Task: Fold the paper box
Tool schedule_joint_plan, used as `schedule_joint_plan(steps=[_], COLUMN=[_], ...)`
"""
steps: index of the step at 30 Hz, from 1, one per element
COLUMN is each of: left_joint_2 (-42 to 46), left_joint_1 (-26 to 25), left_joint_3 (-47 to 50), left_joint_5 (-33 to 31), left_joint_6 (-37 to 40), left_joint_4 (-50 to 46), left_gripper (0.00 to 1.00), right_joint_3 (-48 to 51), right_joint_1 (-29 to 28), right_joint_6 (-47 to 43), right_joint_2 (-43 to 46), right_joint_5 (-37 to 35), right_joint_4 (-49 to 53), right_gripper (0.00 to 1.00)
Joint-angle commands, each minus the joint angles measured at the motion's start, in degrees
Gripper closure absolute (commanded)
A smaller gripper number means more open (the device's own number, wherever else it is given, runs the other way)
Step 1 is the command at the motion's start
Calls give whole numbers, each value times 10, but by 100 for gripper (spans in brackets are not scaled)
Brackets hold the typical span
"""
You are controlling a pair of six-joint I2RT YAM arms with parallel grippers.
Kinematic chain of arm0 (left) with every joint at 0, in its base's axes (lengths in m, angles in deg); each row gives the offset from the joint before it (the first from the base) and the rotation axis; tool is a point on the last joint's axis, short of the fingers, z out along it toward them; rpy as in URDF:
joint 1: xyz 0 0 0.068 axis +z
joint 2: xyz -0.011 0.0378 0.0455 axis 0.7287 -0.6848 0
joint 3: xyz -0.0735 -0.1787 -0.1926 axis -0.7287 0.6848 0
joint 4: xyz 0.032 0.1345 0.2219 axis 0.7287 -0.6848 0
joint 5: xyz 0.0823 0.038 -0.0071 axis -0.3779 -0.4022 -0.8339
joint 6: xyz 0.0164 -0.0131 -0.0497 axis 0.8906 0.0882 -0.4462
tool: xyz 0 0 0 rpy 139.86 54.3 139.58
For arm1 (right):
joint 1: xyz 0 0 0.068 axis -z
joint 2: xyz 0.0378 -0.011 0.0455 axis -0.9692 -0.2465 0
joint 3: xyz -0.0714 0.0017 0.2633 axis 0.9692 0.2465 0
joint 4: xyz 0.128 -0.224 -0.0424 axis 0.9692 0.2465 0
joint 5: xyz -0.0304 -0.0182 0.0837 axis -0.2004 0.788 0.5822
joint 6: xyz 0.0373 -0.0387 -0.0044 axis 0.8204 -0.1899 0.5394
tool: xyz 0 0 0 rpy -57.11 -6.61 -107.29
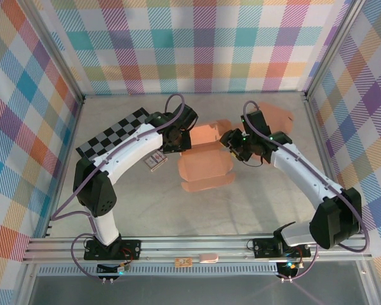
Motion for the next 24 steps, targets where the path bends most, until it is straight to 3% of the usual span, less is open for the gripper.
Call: schedule_joint_plan(steps=[1,10,24], left_joint_2=[-2,0,3], left_joint_1=[5,7,9], left_joint_3=[-22,-22,-24], left_joint_5=[15,24,31], left_joint_6=[7,10,16], left_joint_4=[-24,-27,-29], left_gripper=[100,100,100], right_joint_3=[2,-16,41], right_joint_1=[1,1,2], right_joint_6=[-5,-39,-35], right_joint_2=[-15,-51,-15], right_joint_5=[0,-14,-32], right_joint_4=[-63,-70,-76], right_gripper=[50,57,50])
